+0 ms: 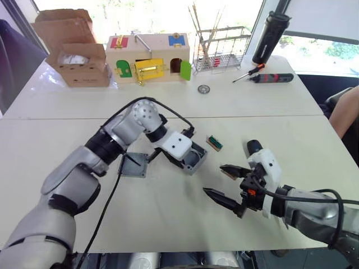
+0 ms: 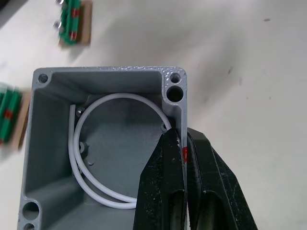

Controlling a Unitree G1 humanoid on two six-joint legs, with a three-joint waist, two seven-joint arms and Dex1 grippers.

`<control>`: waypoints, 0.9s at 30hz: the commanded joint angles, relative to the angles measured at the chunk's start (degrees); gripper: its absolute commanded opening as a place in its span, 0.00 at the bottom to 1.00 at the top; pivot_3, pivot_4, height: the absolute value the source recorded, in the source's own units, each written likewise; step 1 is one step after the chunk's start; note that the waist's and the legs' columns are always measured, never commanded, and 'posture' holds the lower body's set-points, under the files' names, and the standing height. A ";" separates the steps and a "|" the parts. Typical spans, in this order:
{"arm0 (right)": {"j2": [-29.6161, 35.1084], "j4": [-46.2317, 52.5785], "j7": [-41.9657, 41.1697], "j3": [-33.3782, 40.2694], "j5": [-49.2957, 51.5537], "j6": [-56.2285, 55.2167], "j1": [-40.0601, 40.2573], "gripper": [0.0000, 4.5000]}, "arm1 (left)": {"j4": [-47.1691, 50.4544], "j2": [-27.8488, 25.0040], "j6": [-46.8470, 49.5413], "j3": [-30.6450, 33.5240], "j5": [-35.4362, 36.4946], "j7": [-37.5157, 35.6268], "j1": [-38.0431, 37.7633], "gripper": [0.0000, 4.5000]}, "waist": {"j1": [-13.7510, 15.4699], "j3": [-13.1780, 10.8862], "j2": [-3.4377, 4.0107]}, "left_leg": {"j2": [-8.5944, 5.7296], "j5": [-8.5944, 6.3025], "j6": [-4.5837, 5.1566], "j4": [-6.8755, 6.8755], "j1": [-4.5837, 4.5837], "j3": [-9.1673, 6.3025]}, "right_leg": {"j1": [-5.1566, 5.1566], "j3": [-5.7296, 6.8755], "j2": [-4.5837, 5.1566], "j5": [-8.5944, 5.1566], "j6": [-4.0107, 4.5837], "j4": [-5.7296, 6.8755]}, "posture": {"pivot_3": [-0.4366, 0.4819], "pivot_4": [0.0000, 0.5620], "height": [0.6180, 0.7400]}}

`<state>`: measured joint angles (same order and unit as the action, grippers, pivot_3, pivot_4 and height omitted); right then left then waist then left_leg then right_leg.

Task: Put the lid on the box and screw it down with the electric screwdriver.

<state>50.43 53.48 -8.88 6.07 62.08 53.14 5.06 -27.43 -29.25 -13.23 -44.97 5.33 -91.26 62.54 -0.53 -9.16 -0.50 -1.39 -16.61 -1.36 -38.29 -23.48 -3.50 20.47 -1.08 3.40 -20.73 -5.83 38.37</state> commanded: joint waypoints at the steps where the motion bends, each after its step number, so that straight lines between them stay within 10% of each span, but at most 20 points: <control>1: -1.24 3.60 2.10 0.98 0.40 -1.04 1.62 1.00 | -0.33 -3.05 -1.58 -6.34 6.02 -1.24 4.27 0.01 | -0.27 -0.01 -0.01 | 0.01 0.00 0.00 0.01 0.00 0.00 | 0.00 0.00 -0.02 0.00 0.00 0.00 | 0.48 0.27 1.00; 13: -2.47 4.33 4.63 0.46 0.36 -1.21 2.60 1.00 | -3.45 -7.15 -7.87 -15.72 9.55 -1.24 8.00 0.01 | -0.25 -0.01 -0.01 | 0.01 0.00 -0.01 -0.02 0.00 -0.02 | 0.01 -0.03 -0.06 0.00 -0.01 0.03 | 0.48 0.27 1.00; 20: -1.61 3.52 2.83 0.22 0.34 -0.96 1.37 1.00 | -1.89 -9.85 -5.23 -12.99 11.37 -1.24 8.14 0.63 | -0.42 -0.01 -0.01 | 0.03 0.01 -0.01 -0.01 0.00 -0.02 | 0.03 -0.03 -0.09 -0.01 -0.01 0.04 | 0.48 0.27 1.00; 27: 1.15 3.45 -0.87 1.96 3.81 -1.37 -2.71 1.00 | -0.68 -19.22 30.25 5.46 18.96 0.17 12.89 0.63 | -0.72 -0.01 -0.02 | 0.05 0.00 0.01 -0.01 0.00 -0.03 | 0.08 0.00 -0.15 -0.02 -0.02 0.06 | 0.48 0.27 1.00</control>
<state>50.97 55.76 -8.60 6.19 63.87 53.04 4.27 -27.93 -46.66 7.74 -43.54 23.66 -91.46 74.57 -1.25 -9.17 -0.51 -1.34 -16.62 -1.34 -38.31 -23.47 -3.52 20.55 -1.08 3.23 -20.75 -5.86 38.46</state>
